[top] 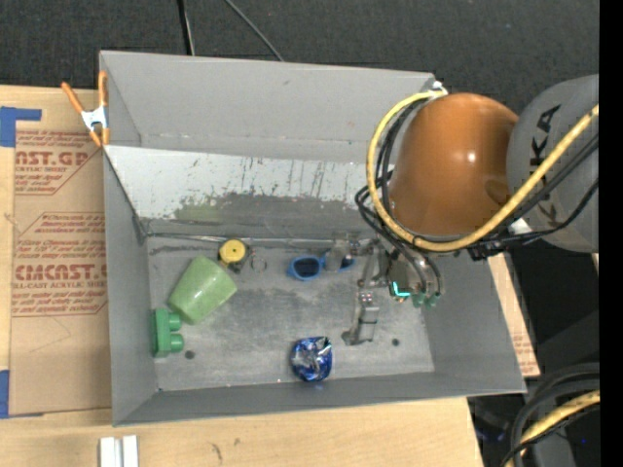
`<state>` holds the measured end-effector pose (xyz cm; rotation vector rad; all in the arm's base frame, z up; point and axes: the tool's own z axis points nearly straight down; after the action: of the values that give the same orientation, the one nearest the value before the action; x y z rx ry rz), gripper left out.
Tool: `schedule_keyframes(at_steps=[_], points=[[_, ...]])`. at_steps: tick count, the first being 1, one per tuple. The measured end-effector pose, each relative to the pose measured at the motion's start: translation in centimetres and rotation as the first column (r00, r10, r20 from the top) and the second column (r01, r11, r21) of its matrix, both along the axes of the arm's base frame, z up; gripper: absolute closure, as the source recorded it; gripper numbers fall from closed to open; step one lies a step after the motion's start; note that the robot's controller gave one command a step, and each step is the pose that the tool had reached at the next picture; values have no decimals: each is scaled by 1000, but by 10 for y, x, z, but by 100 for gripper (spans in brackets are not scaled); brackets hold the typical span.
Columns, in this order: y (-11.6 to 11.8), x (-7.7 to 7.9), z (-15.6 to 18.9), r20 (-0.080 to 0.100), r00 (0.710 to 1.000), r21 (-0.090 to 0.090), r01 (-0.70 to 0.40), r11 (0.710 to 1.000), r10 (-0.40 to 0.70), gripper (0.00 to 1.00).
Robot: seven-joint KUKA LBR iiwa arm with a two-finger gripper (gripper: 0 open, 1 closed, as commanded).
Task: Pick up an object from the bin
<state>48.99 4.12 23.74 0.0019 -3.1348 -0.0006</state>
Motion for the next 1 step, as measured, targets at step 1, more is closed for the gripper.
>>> schedule_keyframes(at_steps=[1], points=[[-25, -6, -168, 21, 965, -2, -262, 965, 262, 0]])
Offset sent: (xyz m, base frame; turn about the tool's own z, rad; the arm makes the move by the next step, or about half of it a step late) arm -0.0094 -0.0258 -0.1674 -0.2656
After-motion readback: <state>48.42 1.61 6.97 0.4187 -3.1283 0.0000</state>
